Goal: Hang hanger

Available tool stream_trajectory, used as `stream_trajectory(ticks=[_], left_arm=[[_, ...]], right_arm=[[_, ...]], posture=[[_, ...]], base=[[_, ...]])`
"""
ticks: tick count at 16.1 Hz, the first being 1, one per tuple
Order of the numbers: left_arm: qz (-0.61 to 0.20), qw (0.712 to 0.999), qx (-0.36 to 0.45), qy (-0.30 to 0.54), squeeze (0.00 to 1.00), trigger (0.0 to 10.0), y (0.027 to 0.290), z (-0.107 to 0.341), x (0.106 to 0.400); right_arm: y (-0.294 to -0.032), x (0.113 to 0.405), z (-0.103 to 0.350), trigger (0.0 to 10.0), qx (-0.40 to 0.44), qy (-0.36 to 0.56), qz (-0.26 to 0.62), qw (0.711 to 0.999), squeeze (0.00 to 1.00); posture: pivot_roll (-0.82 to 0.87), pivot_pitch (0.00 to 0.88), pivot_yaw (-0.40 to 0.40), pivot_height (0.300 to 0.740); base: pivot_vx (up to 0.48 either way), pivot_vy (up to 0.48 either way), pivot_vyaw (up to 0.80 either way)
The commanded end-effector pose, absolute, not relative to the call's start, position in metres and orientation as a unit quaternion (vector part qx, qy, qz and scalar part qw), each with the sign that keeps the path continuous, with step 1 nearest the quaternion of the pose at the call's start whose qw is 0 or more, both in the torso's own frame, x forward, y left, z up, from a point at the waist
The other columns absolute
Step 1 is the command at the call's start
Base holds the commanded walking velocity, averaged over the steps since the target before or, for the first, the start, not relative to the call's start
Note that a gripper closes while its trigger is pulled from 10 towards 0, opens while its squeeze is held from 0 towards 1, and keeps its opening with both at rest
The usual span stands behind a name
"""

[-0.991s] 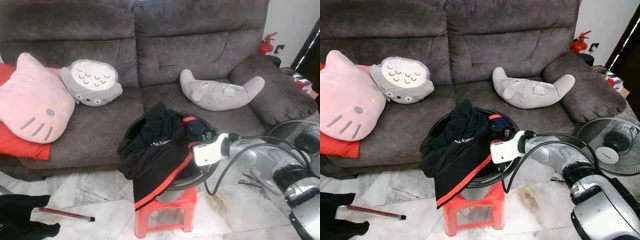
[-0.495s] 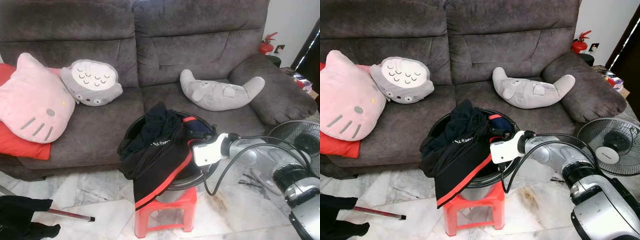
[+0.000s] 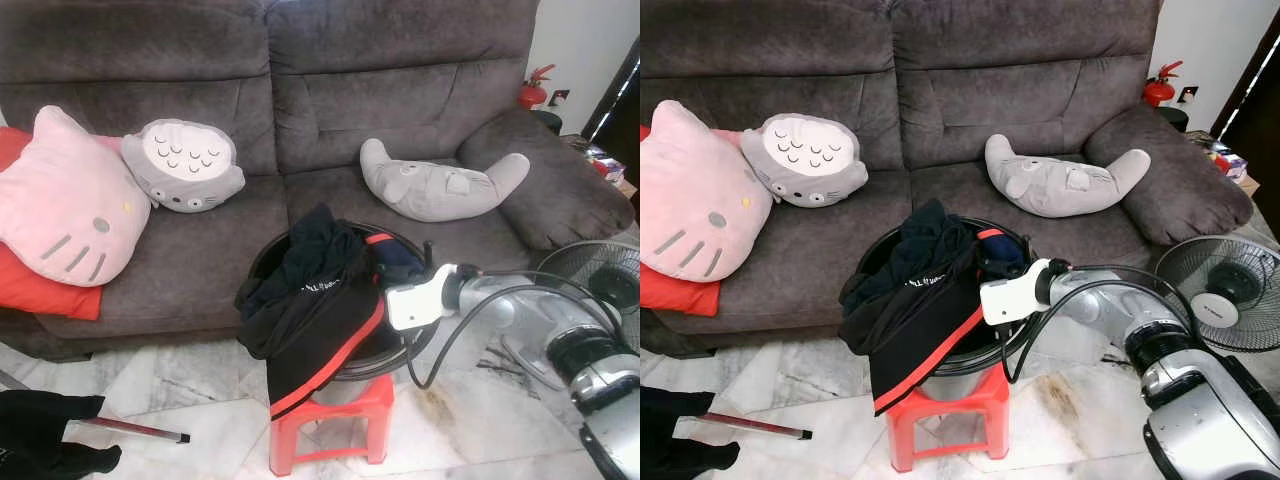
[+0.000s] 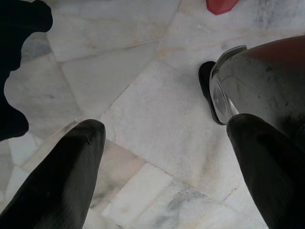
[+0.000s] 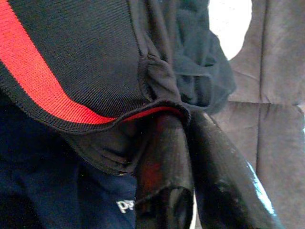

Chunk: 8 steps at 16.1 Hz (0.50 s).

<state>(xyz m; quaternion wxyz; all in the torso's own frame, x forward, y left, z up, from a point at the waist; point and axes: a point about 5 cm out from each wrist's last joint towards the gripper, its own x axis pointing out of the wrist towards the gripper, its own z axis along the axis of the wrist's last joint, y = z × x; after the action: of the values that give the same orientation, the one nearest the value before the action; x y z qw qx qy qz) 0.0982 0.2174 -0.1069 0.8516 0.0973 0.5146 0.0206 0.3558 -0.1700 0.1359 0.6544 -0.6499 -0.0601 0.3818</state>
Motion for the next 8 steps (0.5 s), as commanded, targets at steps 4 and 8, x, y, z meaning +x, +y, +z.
stream_trajectory(ticks=[4,8], left_arm=[[0.003,0.84,0.097,0.534,0.0,10.0,0.21,-0.111,0.088],[0.003,0.84,0.099,0.534,0.0,10.0,0.21,-0.111,0.089]], right_arm=[[-0.182,0.353,0.151,0.0,-0.639,-0.071,0.357,0.677,0.0],[-0.186,0.338,0.163,0.0,-0.617,-0.082,0.359,0.695,0.0]], posture=[[-0.12,0.055,0.016,0.74],[-0.14,0.057,0.013,0.74]], base=[[0.0,0.0,0.0],[0.0,0.0,0.0]])
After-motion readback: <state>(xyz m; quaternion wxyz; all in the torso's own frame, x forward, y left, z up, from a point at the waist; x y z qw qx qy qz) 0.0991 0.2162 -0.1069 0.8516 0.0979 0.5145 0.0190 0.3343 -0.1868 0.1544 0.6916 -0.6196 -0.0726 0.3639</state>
